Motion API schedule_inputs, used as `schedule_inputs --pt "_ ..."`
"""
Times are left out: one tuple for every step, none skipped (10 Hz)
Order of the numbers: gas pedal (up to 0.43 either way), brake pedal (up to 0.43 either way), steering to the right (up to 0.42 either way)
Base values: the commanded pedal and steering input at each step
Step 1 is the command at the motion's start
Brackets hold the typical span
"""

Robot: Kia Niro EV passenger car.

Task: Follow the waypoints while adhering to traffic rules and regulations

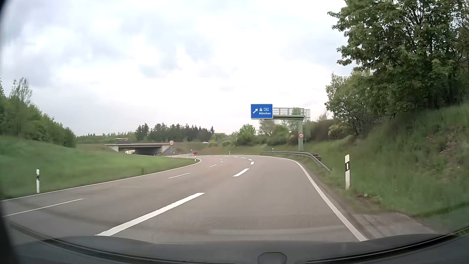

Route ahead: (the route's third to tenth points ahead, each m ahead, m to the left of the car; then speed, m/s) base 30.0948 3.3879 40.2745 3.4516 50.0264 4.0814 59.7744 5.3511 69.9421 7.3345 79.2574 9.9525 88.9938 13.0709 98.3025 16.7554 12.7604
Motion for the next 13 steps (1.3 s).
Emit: schedule_inputs --pt "0.299 0.000 0.060" --pt "0.299 0.000 0.049" --pt "0.299 0.000 0.039" --pt "0.299 0.000 0.027" --pt "0.299 0.000 0.019" --pt "0.287 0.000 0.011" --pt "0.287 0.000 0.008" --pt "0.287 0.000 0.005" --pt "0.287 0.000 0.002" --pt "0.280 0.000 -0.002" --pt "0.268 0.000 -0.005" --pt "0.260 0.000 -0.007" --pt "0.248 0.000 -0.011"
